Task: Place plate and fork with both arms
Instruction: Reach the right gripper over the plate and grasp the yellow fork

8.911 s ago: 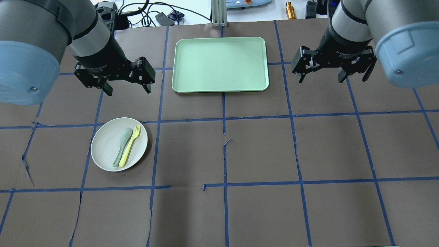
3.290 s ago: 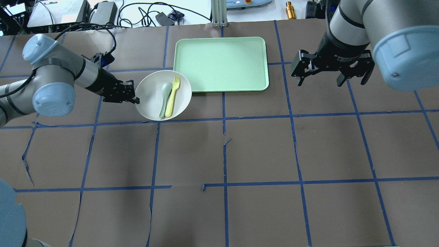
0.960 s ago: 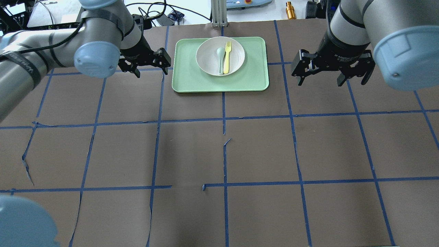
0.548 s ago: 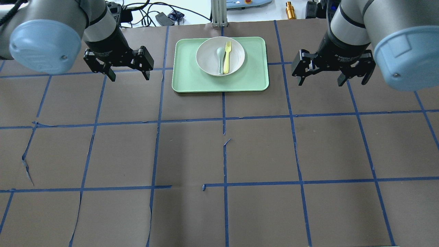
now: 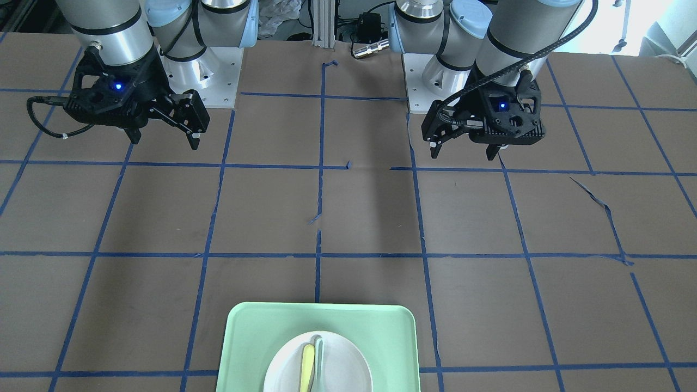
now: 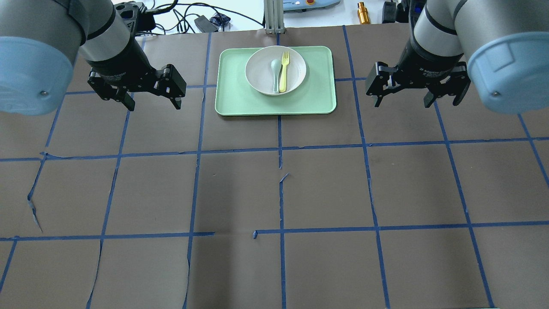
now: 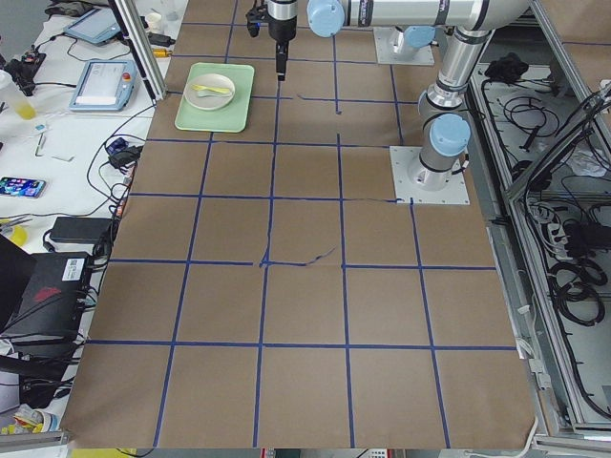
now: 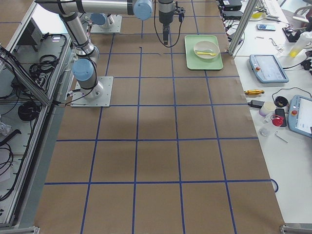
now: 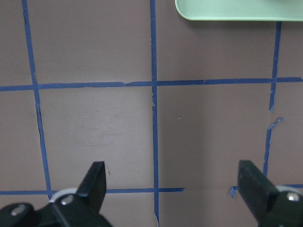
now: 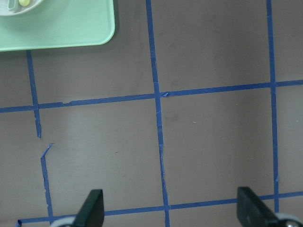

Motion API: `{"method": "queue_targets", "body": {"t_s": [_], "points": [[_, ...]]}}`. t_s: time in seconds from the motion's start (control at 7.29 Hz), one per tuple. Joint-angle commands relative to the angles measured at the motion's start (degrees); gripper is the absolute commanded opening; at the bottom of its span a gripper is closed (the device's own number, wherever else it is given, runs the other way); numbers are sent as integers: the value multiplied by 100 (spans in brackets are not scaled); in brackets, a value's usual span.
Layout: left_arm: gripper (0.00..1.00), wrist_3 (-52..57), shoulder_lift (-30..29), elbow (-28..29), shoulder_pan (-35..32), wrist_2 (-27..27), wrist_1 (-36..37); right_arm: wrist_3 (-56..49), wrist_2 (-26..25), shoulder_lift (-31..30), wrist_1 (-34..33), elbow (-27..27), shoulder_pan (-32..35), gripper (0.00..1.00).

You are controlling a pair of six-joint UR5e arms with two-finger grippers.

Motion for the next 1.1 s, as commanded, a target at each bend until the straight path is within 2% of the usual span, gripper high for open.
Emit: {"method": "queue_targets", "body": {"t_s": [0.0,0.14,0.27,0.41,0.55,0.82,0.96], "points": [[100,0,12,-27,3,-11,5,-50,58,299,-320,-89,26,100],[100,0,-76,-27,3,-12,5,2,67,894,-906,-299,218,100],[100,0,-68,-27,3,-12,5,11,-20,1727,-1234,-858,533,100],[100,0,-85,-27,3,-12,5,54,-3,2596,-1177,-1794,693,100],[100,0,-94,-27,3,-12,5,533,66,3371,-1159,-2587,790,100],[100,0,-85,-36,3,-3,5,802,67,4621,-1324,-3749,1028,100],[100,0,-77,-36,3,6,-4,906,67,4966,-1334,-4068,1072,90]]}}
